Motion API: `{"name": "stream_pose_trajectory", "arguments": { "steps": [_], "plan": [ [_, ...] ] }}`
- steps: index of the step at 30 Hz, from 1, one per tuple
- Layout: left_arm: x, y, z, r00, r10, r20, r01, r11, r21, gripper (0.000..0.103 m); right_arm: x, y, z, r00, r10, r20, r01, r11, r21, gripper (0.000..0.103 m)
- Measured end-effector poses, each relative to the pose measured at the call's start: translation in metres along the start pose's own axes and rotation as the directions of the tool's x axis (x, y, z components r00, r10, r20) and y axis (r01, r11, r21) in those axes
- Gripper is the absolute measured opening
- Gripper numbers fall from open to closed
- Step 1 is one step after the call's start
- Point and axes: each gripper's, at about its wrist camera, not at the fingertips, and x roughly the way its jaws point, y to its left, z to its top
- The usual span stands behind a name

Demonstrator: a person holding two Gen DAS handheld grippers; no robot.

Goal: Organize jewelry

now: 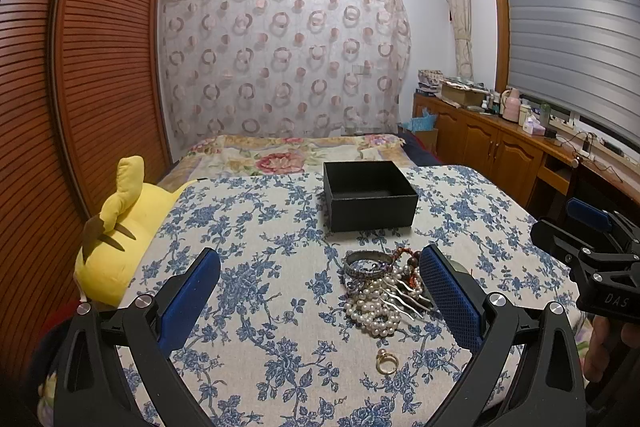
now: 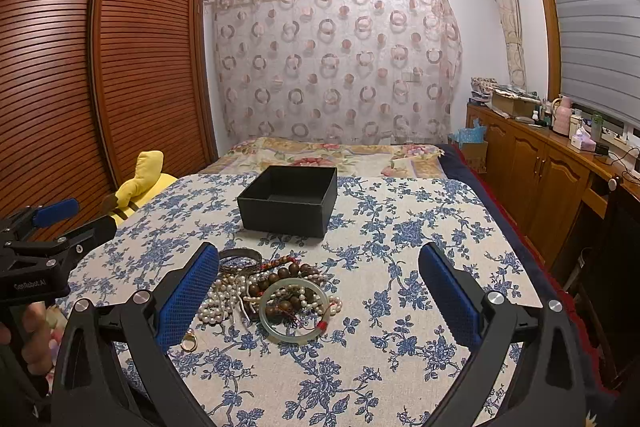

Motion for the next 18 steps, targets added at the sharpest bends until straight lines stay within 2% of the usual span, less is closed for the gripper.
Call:
{"name": "stream_pose_trajectory", "arguments": {
  "steps": [18],
  "plan": [
    [-0.0039, 0.0017, 0.0053, 1.000, -0.002, 0.009, 0.002, 1.000, 0.002, 0.097, -0.0023, -0.0003, 0.0003, 1.000, 0.000, 0.001, 0.000, 1.000, 0.000, 0.101]
  ]
}}
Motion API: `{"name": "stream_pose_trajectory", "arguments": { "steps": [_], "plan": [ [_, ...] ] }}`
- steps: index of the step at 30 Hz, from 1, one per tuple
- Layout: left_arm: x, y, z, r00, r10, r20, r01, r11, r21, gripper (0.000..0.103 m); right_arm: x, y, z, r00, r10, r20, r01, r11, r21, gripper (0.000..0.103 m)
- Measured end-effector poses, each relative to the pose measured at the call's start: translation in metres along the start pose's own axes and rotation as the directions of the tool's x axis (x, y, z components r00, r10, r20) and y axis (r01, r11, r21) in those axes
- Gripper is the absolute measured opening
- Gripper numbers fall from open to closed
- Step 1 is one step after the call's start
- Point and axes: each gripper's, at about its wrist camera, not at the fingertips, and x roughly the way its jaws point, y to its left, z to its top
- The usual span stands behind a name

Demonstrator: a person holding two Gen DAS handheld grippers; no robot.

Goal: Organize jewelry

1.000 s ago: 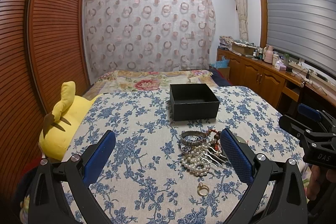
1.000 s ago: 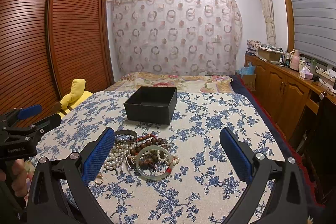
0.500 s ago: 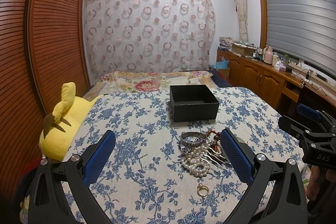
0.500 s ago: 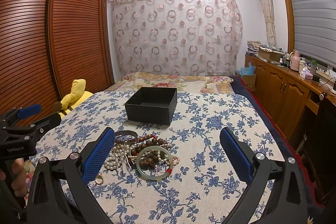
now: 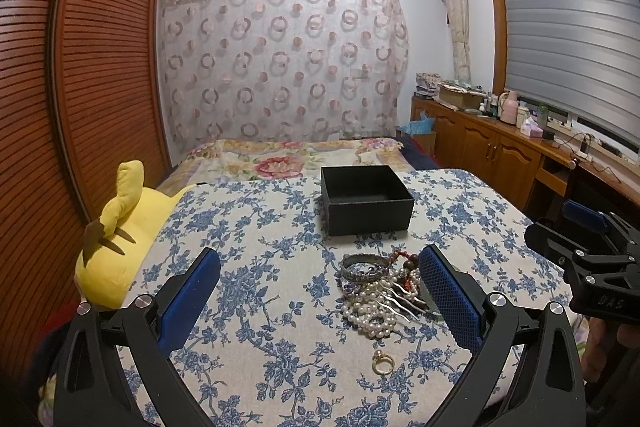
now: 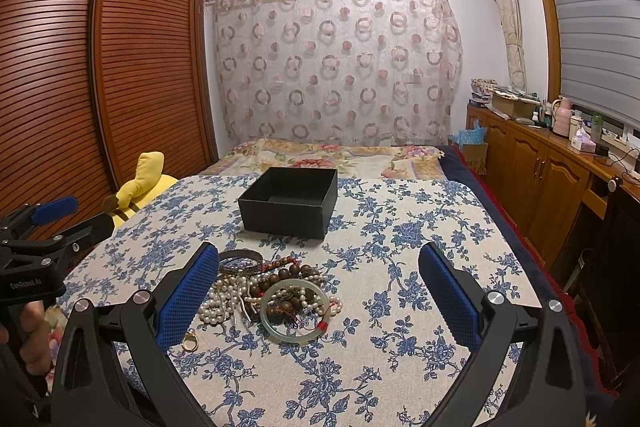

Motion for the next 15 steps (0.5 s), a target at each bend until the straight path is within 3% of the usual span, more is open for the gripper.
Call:
{"name": "stream_pose_trajectory", "arguments": {
  "steps": [15],
  "plan": [
    [-0.0090, -0.0040, 0.0085, 1.000, -0.003, 0.002, 0.003, 1.000, 0.001, 0.097, -0.0012, 0.0005, 0.0001, 1.000, 0.000, 0.000, 0.000, 1.000, 0.000, 0.101]
  ]
}}
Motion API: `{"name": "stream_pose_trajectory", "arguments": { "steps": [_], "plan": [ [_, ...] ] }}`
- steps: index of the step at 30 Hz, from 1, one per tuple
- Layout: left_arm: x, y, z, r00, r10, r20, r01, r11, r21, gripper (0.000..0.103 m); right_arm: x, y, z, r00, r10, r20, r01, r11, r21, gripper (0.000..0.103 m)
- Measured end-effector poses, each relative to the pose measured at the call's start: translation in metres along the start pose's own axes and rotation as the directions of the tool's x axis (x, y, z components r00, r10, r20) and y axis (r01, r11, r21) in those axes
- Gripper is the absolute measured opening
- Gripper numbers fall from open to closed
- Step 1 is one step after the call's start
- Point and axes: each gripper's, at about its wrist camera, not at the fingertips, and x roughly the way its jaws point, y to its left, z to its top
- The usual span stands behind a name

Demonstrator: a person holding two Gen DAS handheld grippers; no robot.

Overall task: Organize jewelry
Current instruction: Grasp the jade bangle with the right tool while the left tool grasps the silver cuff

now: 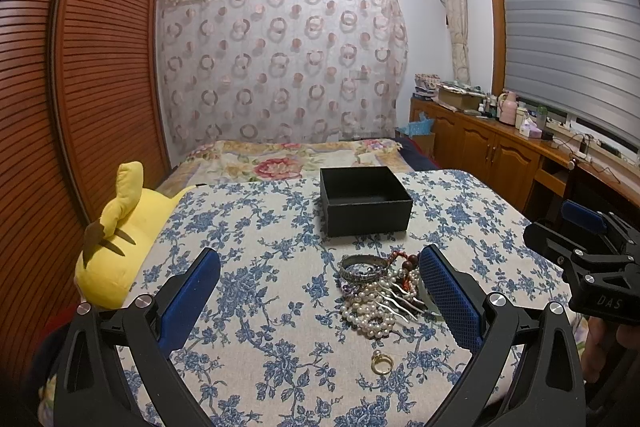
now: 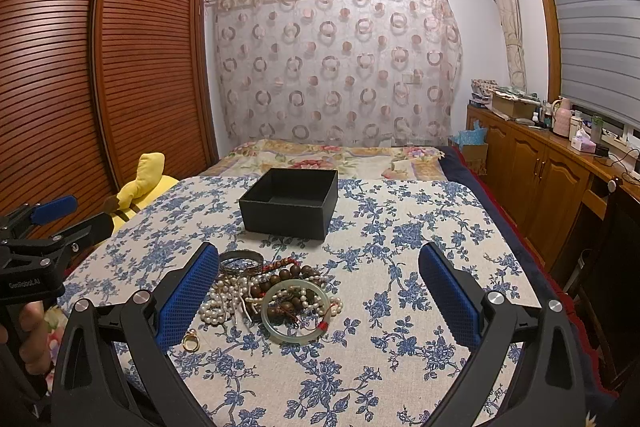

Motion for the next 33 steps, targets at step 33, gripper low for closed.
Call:
{"name": "stream_pose_trajectory", "arguments": {
  "steps": [33],
  "plan": [
    [0.078, 0.017, -0.059, 0.955, -0.161, -0.250, 0.161, 0.987, -0.019, 0.097, 0.087, 0.006, -0.040, 0.938, 0.187, -0.291, -0.225, 0.969, -0.105, 0.083]
  ]
}}
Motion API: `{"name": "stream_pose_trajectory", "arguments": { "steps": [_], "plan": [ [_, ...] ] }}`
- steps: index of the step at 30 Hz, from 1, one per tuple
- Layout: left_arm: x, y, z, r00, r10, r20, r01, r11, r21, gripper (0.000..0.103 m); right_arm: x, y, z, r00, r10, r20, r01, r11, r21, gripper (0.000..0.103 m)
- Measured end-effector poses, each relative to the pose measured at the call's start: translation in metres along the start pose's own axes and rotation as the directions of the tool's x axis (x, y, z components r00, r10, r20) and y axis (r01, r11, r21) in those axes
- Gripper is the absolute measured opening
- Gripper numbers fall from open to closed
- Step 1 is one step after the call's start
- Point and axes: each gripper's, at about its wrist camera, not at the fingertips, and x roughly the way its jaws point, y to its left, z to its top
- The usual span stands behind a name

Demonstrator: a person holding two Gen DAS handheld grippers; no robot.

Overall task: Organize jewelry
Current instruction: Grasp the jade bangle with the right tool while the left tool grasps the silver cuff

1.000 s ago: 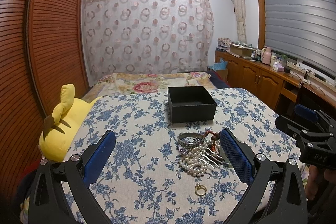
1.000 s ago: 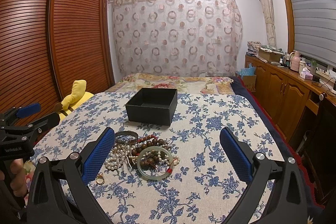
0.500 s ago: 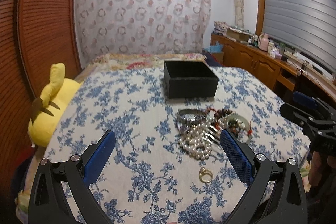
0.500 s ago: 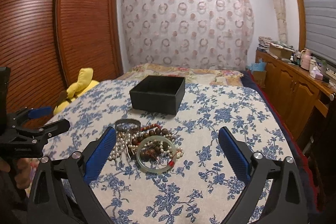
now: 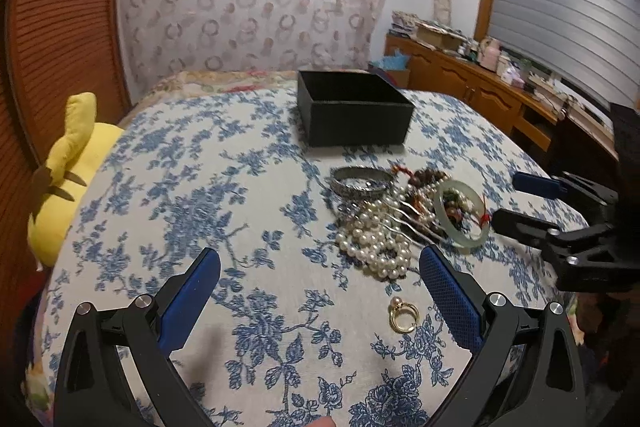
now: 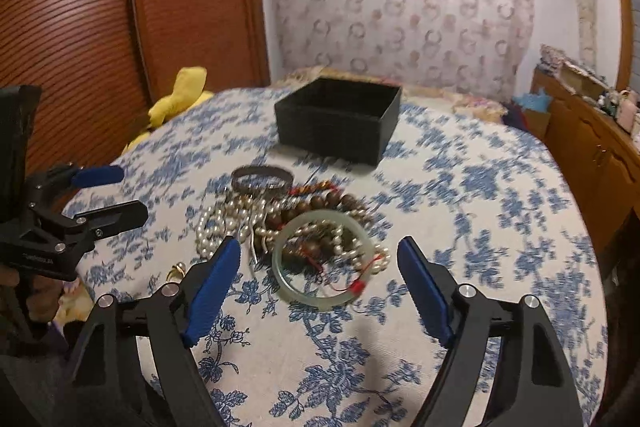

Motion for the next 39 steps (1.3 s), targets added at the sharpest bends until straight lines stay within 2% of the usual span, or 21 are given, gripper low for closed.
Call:
{"name": "stream_pose_trajectory", "arguments": {
  "steps": [7, 13, 19, 23, 26, 29, 33, 39],
  "plan": [
    [0.017, -0.001, -0.002, 0.998, -0.040, -0.057, 0.041, 0.999, 0.023, 0.097, 0.022, -0.001, 0.000, 0.997, 0.029, -0.073, -0.029, 1.000, -0.001, 0.083],
    [0.026, 0.007, 0.002, 0.995, -0.061, -0.080, 0.061, 0.998, 0.006, 0.097, 0.035, -0.003, 0.001, 0.993, 0.002, -0.118, -0.005, 1.000, -0.021, 0.083],
    [0.036, 0.012, 0.013, 0.994, -0.063, -0.087, 0.065, 0.998, 0.016, 0.097, 0.043, -0.002, 0.001, 0.988, 0.012, -0.153, -0.018, 0.999, -0.038, 0.077],
    [0.045, 0.010, 0.022, 0.993, -0.076, -0.094, 0.080, 0.996, 0.031, 0.094, 0.041, -0.002, -0.001, 0.989, 0.008, -0.146, -0.016, 0.998, -0.054, 0.074],
    [0.055, 0.006, 0.031, 0.985, -0.130, -0.117, 0.134, 0.991, 0.023, 0.090, 0.035, -0.005, -0.001, 0.992, 0.005, -0.123, -0.011, 0.999, -0.046, 0.074],
    [0.068, 0.001, 0.039, 0.977, -0.159, -0.140, 0.163, 0.986, 0.022, 0.078, 0.026, -0.008, 0.001, 0.996, 0.005, -0.095, -0.009, 0.999, -0.041, 0.074],
    [0.082, -0.005, 0.051, 0.966, -0.203, -0.160, 0.207, 0.978, 0.014, 0.077, 0.018, -0.013, 0.002, 0.997, 0.000, -0.077, -0.003, 0.999, -0.033, 0.074],
    [0.102, -0.015, 0.058, 0.959, -0.203, -0.196, 0.214, 0.976, 0.037, 0.068, 0.012, -0.019, 0.002, 0.998, -0.001, -0.060, 0.000, 1.000, -0.017, 0.074]
  ]
}}
